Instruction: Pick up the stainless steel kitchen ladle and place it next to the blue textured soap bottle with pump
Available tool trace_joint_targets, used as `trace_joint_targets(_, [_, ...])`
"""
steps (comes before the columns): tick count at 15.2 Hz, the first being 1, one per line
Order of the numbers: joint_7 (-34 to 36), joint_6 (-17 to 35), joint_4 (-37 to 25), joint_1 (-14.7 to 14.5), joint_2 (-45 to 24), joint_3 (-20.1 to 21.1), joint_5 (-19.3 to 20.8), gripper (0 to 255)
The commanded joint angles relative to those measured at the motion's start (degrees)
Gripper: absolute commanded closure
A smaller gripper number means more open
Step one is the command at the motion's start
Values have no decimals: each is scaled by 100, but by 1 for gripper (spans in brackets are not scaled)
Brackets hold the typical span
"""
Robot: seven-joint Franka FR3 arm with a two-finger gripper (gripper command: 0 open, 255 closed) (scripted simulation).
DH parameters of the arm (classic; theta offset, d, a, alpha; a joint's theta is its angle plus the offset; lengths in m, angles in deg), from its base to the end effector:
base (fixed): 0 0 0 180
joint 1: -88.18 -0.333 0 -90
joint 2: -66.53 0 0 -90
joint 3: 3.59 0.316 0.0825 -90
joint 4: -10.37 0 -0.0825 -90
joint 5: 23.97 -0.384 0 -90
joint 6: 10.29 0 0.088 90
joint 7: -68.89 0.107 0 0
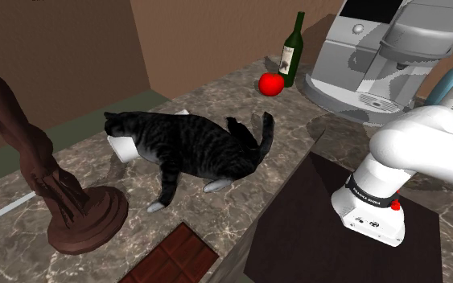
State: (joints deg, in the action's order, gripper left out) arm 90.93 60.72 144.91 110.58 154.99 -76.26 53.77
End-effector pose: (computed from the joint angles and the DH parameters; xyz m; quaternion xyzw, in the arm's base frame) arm -0.2183 -0.3941 0.3412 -0.7137 0.6971 0.0671 0.0166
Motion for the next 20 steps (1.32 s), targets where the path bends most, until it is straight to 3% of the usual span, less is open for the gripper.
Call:
trace_joint_targets(1, [0, 1, 1, 1, 1, -2, 2, 255])
trace_joint_targets(2, [0, 0, 1, 1, 0, -1, 1, 255])
trace_joint_targets(3, [0, 0, 1, 1, 0, -1, 1, 0])
trace_joint_targets(8, [0, 0, 1, 0, 0, -1, 1, 0])
trace_joint_targets(12, [37, -305, -404, -280, -280, 552, -519, 0])
trace_joint_targets(20, [37, -303, -403, -279, -281, 551, -519, 0])
